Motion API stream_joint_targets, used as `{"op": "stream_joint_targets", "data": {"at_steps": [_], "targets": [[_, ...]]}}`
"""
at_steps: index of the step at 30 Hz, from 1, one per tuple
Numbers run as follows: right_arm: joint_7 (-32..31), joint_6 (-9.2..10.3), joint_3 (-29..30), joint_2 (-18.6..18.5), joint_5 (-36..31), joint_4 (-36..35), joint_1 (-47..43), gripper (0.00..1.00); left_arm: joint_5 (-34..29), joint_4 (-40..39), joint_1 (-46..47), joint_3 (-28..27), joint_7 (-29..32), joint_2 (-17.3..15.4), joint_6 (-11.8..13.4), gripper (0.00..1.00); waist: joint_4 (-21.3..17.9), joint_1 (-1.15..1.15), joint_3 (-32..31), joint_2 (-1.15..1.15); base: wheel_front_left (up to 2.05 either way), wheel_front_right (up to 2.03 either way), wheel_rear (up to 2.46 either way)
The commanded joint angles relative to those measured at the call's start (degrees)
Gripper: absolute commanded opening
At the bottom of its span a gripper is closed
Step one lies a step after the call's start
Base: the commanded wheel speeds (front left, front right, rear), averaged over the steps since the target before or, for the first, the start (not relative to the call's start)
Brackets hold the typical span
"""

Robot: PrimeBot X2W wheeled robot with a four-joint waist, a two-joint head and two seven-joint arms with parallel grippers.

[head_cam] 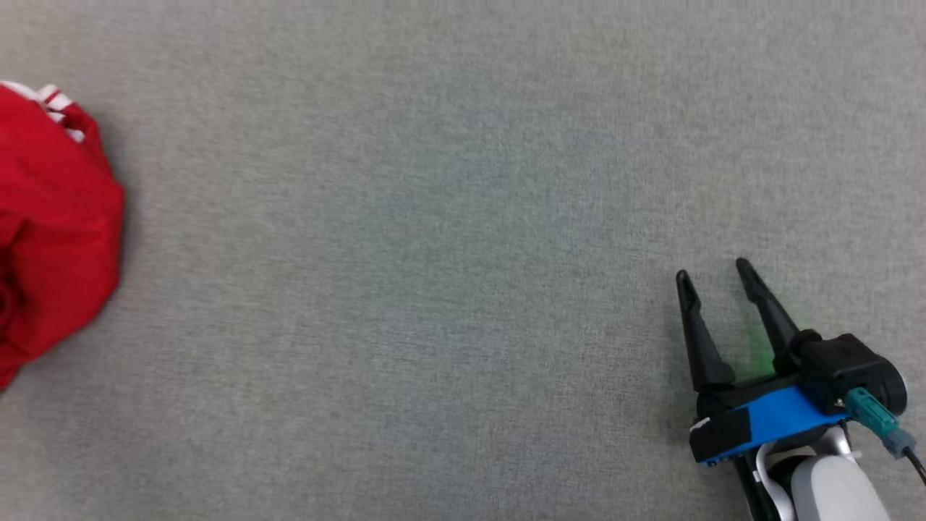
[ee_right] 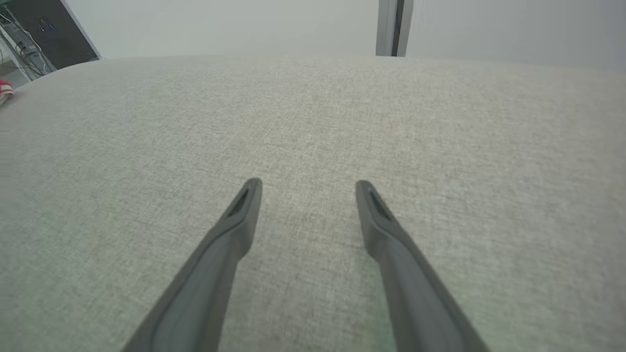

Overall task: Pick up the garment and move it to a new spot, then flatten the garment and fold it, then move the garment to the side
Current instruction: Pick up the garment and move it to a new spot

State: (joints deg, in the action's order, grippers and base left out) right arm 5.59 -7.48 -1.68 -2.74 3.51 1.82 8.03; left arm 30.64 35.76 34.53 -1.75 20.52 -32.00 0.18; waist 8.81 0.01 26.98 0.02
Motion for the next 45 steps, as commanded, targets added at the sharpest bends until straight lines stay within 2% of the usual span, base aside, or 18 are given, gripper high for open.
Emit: {"op": "stream_joint_targets", "data": {"at_steps": [1,6,12,14,23,31,36,40,45], "targets": [[0.46,-0.03,-0.35,-0.28,0.7,0.41,0.72,1.0,-0.55,-0.84,1.83,-0.01,-0.75,-1.27,-0.36,0.0,-0.2,-0.01,-1.06,-0.02,0.0,0.0,0.0],[2.32,-0.03,-1.63,-0.27,3.17,3.78,0.54,1.0,-2.82,-4.85,4.24,1.77,-3.18,-3.58,-2.36,0.0,0.31,-0.01,-6.78,-0.02,0.0,0.0,0.0],[4.96,-0.03,-3.31,-0.29,7.2,8.75,-1.21,1.0,-4.77,-12.71,8.78,5.09,-1.93,-6.54,-4.97,0.0,-0.64,-0.01,-15.13,-0.02,0.0,0.0,0.0],[5.77,-0.03,-3.79,-0.28,8.29,10.34,-1.68,1.0,-4.98,-15.8,10.47,6.64,-0.93,-6.59,-5.73,0.0,-1.54,-0.01,-17.68,-0.02,0.0,0.0,0.0],[7.7,-0.03,-3.74,-0.29,10.77,14.46,-4.16,1.0,-3.26,-28.76,17.51,14.38,3.0,-1.23,-7.01,0.0,-8.14,-0.01,-25.26,-0.02,0.0,0.0,0.0],[7.63,-0.03,-4.03,-0.28,11.28,14.5,-4.89,1.0,0.16,-33.18,19.91,20.75,6.02,4.64,-7.34,0.0,-15.84,-0.01,-26.52,-0.02,0.0,0.0,0.0],[7.49,-0.03,-3.85,-0.29,11.47,14.15,-4.44,1.0,0.32,-33.19,16.95,24.52,5.67,6.7,-7.49,0.0,-19.21,-0.01,-25.32,-0.02,0.0,0.0,0.0],[7.71,-0.03,-3.55,-0.27,11.77,14.07,-3.54,1.0,1.88,-30.95,12.06,27.6,3.35,10.71,-7.45,0.0,-21.81,-0.01,-23.21,-0.02,0.0,0.0,0.0],[8.21,-0.03,-3.35,-0.27,12.6,14.14,-2.13,1.0,-1.92,-24.29,5.87,33.67,-0.48,13.94,-6.82,0.0,-23.9,-0.01,-20.04,-0.02,0.0,0.0,0.0]]}}
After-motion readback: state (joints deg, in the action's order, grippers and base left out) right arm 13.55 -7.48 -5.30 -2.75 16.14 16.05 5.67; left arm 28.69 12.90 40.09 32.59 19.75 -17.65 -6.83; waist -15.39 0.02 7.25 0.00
